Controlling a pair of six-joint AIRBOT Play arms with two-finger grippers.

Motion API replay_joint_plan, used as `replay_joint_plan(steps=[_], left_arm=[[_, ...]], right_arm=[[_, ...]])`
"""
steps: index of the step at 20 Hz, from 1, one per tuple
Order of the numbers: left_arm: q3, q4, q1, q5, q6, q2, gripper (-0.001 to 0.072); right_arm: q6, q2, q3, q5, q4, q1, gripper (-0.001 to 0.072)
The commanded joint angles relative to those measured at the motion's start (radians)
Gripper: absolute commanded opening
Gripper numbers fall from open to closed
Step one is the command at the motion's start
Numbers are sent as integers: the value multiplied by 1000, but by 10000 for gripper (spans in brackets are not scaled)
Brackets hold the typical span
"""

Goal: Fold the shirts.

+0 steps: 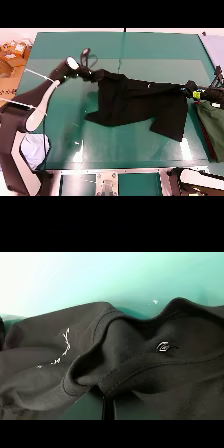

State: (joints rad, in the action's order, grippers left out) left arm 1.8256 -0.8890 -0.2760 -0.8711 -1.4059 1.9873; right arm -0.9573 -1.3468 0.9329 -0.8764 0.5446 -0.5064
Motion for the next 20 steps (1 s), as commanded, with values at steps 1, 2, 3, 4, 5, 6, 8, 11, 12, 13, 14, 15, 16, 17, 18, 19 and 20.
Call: replay_joint_plan(steps=[1,2,3,4,5,6,8,11,12,13,14,15,16,17,18,19,20], left_arm=[[213,-27,37,-101,39,1,28],[255,-53,44,-74,38,1,28],[267,-51,49,-37,39,1,28],[264,-53,52,8,52,2,27],[247,-53,53,66,76,2,28],[222,-53,53,153,113,3,28],[192,-52,53,319,167,21,28],[190,-50,51,384,183,72,31],[190,-45,51,372,181,90,104],[190,-44,51,354,179,101,428],[190,-43,51,335,168,106,577],[190,-47,53,306,165,105,577],[190,-47,60,275,165,99,577],[196,-48,70,222,165,90,577],[198,-48,89,151,164,71,577],[198,-51,110,70,164,49,576],[200,-53,134,-13,153,32,576]], right_arm=[[2,-2,1,14,9,0,24],[2,-2,1,19,9,0,24],[2,-2,1,21,9,0,24],[2,-2,1,21,9,0,24],[1,-4,1,21,8,0,24],[1,-9,1,21,8,1,24],[1,-27,0,21,8,12,24],[1,-54,0,21,8,43,25],[1,-60,0,24,6,53,24],[1,-63,0,27,6,61,24],[1,-63,0,32,6,66,24],[1,-63,1,32,5,66,24],[1,-63,3,32,6,66,24],[1,-63,7,31,6,66,24],[1,-63,8,31,6,66,24],[1,-63,8,31,6,65,24],[1,-63,8,31,6,65,25]])
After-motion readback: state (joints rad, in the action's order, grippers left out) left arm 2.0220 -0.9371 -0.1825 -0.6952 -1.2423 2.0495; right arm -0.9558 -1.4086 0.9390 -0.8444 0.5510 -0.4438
